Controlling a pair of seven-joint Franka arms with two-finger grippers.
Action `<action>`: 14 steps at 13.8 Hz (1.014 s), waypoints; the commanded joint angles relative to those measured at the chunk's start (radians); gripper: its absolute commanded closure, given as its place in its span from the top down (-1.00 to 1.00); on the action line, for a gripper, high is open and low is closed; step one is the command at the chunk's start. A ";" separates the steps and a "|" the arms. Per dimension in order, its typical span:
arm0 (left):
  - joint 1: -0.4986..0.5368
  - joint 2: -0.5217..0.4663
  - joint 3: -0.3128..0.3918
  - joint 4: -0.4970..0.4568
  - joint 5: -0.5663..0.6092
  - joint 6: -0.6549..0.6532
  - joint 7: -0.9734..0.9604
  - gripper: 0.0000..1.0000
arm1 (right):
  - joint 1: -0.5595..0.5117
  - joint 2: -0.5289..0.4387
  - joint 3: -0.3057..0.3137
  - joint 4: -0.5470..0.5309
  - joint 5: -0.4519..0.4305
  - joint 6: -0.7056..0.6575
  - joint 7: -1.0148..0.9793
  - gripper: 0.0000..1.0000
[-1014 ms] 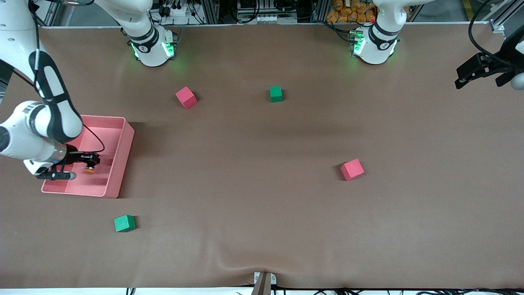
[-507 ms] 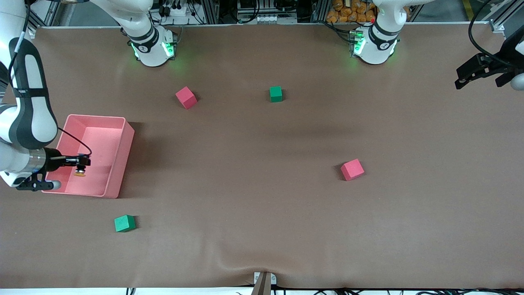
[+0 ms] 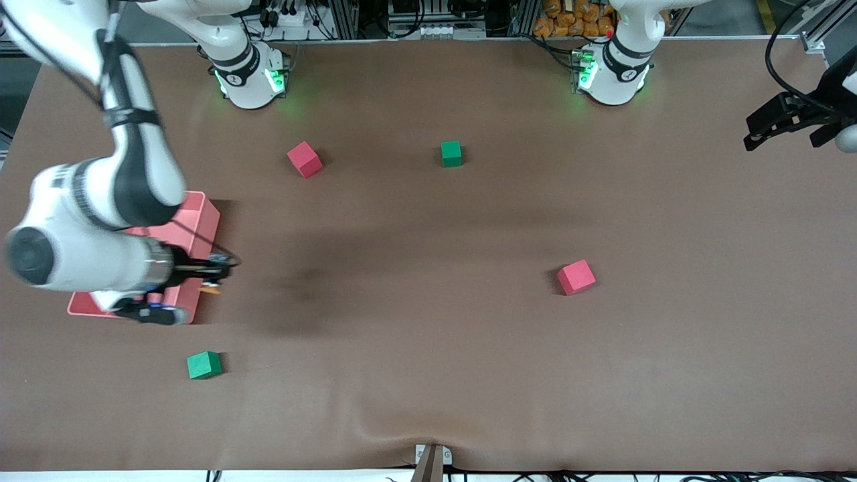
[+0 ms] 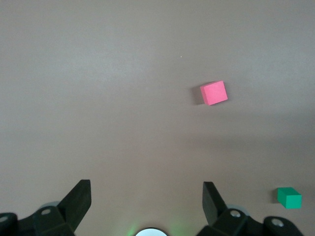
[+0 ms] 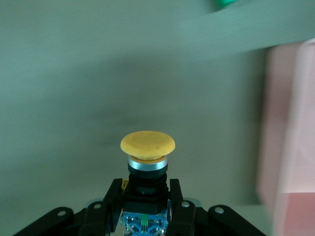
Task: Place and upright button with both arms
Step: 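Carry the button to the middle of the table with the right gripper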
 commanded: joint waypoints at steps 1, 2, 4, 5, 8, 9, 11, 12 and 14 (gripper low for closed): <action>0.002 0.017 -0.004 0.025 0.017 0.005 0.024 1.00 | 0.134 0.077 -0.015 0.062 0.091 0.073 0.065 -1.00; 0.002 0.017 -0.004 0.024 0.015 0.008 0.024 1.00 | 0.175 0.097 -0.015 0.062 0.140 0.132 0.114 -1.00; 0.004 0.017 -0.004 0.024 0.015 0.011 0.024 1.00 | 0.260 0.138 -0.015 0.068 0.156 0.237 0.175 -1.00; 0.005 0.023 -0.004 0.025 0.015 0.017 0.025 1.00 | 0.303 0.166 -0.015 0.068 0.154 0.283 0.186 -1.00; 0.005 0.024 -0.004 0.024 0.015 0.020 0.024 1.00 | 0.406 0.253 -0.015 0.068 0.154 0.447 0.234 -1.00; 0.005 0.024 -0.004 0.025 0.015 0.022 0.024 1.00 | 0.437 0.279 -0.015 0.068 0.153 0.482 0.241 -1.00; 0.004 0.027 -0.006 0.024 0.006 0.022 0.024 1.00 | 0.488 0.324 -0.018 0.068 0.142 0.547 0.238 -1.00; -0.003 0.030 -0.006 0.024 0.006 0.022 0.024 1.00 | 0.508 0.338 -0.018 0.068 0.134 0.559 0.238 -1.00; -0.013 0.058 -0.013 0.022 0.003 0.025 0.012 1.00 | 0.541 0.361 -0.018 0.066 0.102 0.576 0.246 -1.00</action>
